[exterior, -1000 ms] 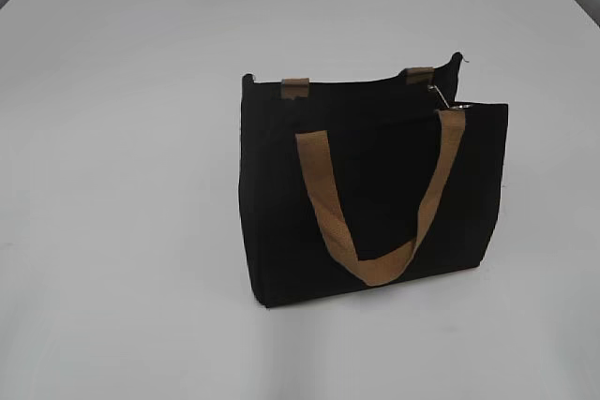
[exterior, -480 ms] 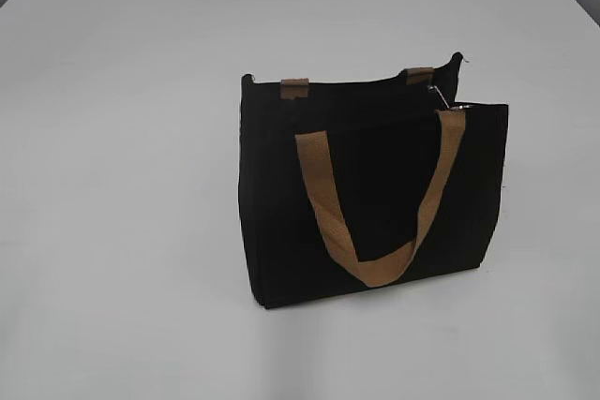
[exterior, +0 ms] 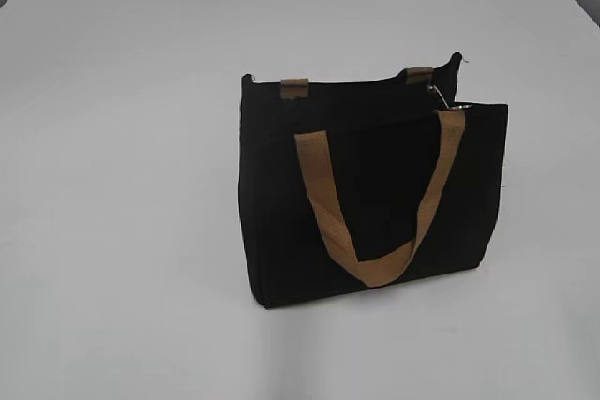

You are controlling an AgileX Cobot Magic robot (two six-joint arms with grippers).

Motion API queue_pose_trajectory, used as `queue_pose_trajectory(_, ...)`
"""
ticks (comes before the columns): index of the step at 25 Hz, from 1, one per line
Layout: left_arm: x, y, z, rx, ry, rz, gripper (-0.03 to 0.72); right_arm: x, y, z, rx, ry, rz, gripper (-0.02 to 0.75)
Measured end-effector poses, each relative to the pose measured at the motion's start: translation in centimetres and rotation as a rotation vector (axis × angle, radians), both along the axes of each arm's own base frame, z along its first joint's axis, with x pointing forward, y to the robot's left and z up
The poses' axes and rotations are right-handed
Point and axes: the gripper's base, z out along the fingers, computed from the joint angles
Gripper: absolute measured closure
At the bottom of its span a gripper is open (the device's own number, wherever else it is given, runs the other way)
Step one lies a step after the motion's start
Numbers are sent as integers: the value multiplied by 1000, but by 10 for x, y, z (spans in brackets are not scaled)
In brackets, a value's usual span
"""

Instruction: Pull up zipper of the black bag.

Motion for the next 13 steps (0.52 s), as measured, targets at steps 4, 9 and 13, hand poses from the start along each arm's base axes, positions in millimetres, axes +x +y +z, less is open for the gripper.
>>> queue_pose_trajectory(4,0,0,0,0,-2,22,455,0,0,0,-2,0,-3,158)
queue_pose_trajectory(9,0,0,0,0,-2,23,456,0,0,0,-2,0,-3,158)
queue_pose_trajectory(13,0,0,0,0,-2,23,457,0,0,0,-2,0,-3,158)
